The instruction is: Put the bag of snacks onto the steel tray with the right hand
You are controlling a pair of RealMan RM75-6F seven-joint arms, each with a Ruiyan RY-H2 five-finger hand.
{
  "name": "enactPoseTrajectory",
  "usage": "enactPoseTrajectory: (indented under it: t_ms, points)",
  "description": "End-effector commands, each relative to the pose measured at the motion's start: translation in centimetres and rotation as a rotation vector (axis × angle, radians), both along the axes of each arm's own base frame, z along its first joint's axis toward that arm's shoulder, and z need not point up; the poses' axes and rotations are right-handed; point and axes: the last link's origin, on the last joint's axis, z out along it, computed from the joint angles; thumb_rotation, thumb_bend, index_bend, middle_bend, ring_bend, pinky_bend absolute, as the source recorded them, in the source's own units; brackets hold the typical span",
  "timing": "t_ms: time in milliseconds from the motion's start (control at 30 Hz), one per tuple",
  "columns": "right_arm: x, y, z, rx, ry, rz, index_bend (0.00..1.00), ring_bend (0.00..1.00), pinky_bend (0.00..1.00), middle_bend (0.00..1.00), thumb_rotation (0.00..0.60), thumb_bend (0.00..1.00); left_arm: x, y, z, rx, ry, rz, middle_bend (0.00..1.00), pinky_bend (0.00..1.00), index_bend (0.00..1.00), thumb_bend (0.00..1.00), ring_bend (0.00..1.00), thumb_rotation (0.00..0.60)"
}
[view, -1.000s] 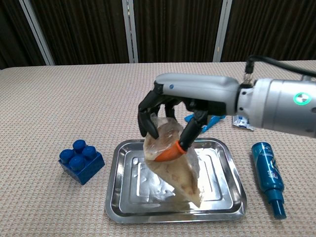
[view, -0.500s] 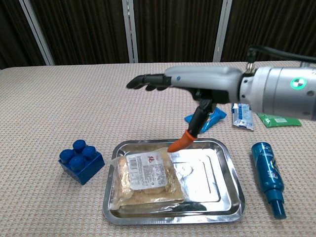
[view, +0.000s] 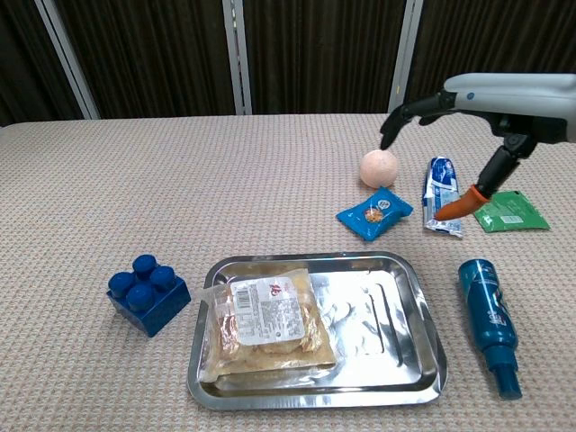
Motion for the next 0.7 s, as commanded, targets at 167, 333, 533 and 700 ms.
enactPoseTrajectory:
  t_ms: [167,333,533,700]
  points:
    - [-5.8,1.4,3.3,-0.279,0.183,-0.082,0.25,0.04,0.12,0.13,0.600,0.05,0.1,0.2,-0.2,-0.006,0.001,-0.003,0.00,0.00,0.05,0.28,0.00,0.600]
    - [-8.8,4.1,5.1,-0.391,0.236,-0.161,0.18,0.02,0.12,0.10,0.600,0.05,0.3,0.3,-0.2,0.006,-0.005,-0.014,0.00,0.00,0.05,0.28,0.00,0.600]
    - [-11.5,7.3,6.6,-0.470,0.266,-0.245,0.09,0.00,0.04,0.01,0.600,0.05,0.6,0.4,-0.3,0.023,-0.019,-0.029,0.00,0.00,0.04,0.28,0.00,0.600]
    - [-13.3,9.9,7.4,-0.522,0.279,-0.309,0.05,0.00,0.00,0.00,0.600,0.05,0.6,0.2,-0.2,0.028,-0.024,-0.033,0.00,0.00,0.04,0.28,0.00,0.600]
